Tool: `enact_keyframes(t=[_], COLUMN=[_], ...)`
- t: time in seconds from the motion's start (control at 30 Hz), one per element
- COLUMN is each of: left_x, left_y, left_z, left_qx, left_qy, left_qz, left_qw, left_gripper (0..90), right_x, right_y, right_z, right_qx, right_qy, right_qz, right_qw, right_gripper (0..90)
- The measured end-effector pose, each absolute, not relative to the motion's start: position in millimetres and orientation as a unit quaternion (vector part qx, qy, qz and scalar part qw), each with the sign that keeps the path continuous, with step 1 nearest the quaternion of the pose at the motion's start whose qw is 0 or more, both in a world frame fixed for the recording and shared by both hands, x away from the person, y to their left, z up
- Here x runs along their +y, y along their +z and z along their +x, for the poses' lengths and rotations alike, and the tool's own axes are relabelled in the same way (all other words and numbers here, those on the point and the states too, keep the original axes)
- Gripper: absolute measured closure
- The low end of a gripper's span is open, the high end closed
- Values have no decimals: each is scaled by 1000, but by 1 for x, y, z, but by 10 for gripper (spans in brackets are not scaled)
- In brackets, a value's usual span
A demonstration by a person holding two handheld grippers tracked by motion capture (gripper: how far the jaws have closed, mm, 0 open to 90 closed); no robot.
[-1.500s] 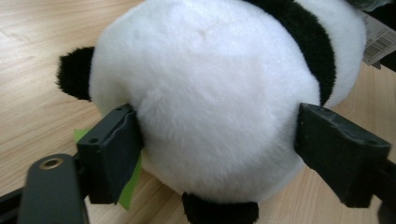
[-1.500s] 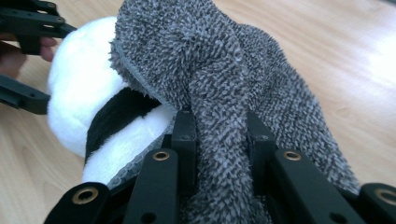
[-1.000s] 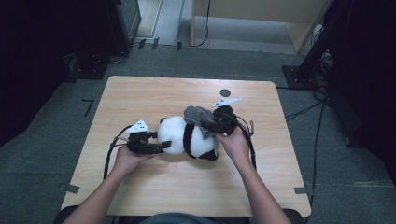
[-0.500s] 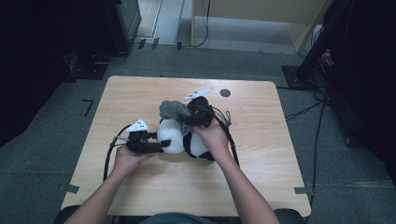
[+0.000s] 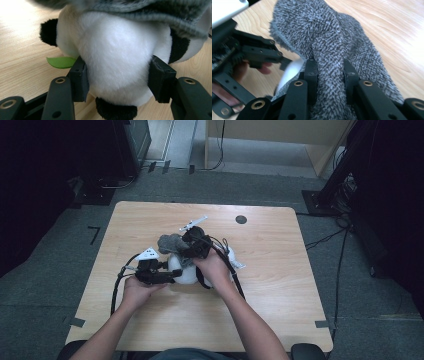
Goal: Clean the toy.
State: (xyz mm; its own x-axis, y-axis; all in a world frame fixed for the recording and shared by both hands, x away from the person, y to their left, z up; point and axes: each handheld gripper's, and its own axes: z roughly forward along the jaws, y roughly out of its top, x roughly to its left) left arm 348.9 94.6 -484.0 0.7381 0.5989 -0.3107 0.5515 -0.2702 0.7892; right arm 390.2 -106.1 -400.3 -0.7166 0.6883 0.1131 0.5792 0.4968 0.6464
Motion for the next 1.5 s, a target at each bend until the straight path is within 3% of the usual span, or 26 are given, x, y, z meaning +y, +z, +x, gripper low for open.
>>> enact_keyframes(t=[0.47,0.77,1.5], left_x=[97,97,97], left_y=[-484,-484,-484], left_z=[351,351,351], left_qx=[365,364,366], left_qy=[13,12,11], left_qz=[796,797,796], left_qw=[483,481,483], left_gripper=[435,434,430], right_x=[-170,-219,-272], right_y=[-391,-391,-409], right_z=[377,371,368], right_qx=[848,814,789], right_qy=[330,362,349], right_qz=[388,434,489], right_qw=[145,132,131], right_gripper=[729,723,733])
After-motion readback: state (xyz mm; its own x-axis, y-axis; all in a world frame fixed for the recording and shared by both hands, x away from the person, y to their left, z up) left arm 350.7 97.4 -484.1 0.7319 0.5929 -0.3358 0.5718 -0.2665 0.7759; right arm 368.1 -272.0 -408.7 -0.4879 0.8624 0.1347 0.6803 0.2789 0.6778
